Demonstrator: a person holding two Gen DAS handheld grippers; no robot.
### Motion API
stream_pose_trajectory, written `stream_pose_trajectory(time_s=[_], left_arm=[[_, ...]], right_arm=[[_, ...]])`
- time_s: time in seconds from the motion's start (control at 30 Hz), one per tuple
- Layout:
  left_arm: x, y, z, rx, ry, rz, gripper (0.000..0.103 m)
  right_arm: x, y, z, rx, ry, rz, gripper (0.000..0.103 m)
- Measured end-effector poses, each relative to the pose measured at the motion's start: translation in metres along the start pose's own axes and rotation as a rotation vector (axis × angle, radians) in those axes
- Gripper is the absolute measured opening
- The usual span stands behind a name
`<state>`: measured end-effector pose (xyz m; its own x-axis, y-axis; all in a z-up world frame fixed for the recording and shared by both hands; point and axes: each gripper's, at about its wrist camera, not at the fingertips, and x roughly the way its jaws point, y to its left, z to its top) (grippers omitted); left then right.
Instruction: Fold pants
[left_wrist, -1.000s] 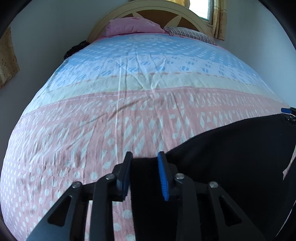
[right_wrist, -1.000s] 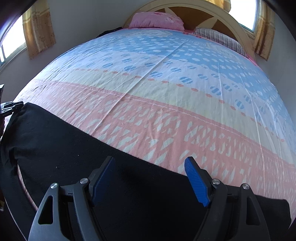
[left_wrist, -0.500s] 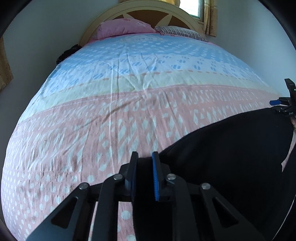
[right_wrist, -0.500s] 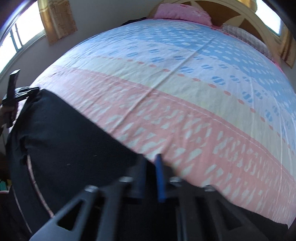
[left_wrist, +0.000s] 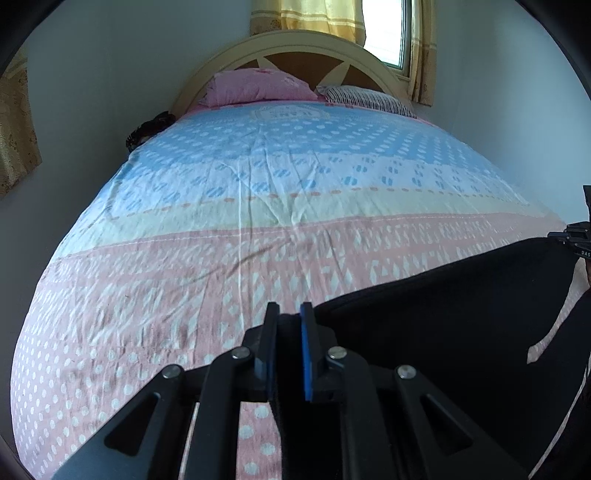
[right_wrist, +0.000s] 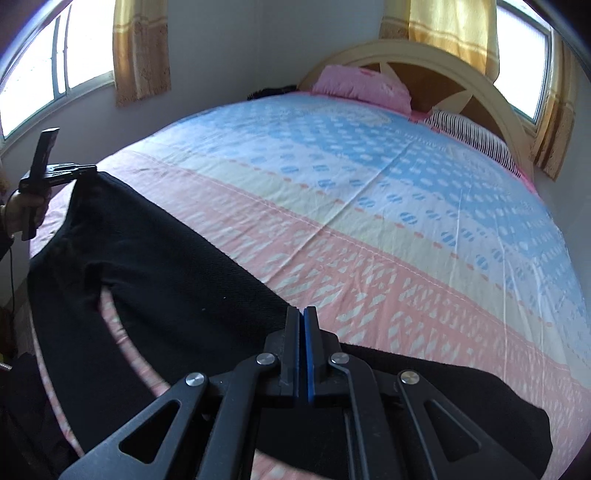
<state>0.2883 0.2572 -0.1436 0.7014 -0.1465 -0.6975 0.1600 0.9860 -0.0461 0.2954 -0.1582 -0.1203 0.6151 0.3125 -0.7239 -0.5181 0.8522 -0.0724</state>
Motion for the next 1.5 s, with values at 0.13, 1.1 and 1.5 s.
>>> stream_pose_trajectory(time_s=[0.13,1.1,1.5], left_arm=[[-0.025,0.0,-0.004,0.0,-0.07,-0.026,0.012],[-0.104,-0.017,-0.153,0.101,-0.21,-0.032,0.012],[-0.136,-0.019,-0.16,0.114,-0.3,-0.051,0.012]], right_arm=[[-0.035,0.02,-0.016,-0.017,-0.051,-0.001,0.002],[-0.081,0.114,-0.156,-0.002,0.019,0.071,0.001],[-0.084,0.11,-0.172,0.025,0.032,0.086,0.001]])
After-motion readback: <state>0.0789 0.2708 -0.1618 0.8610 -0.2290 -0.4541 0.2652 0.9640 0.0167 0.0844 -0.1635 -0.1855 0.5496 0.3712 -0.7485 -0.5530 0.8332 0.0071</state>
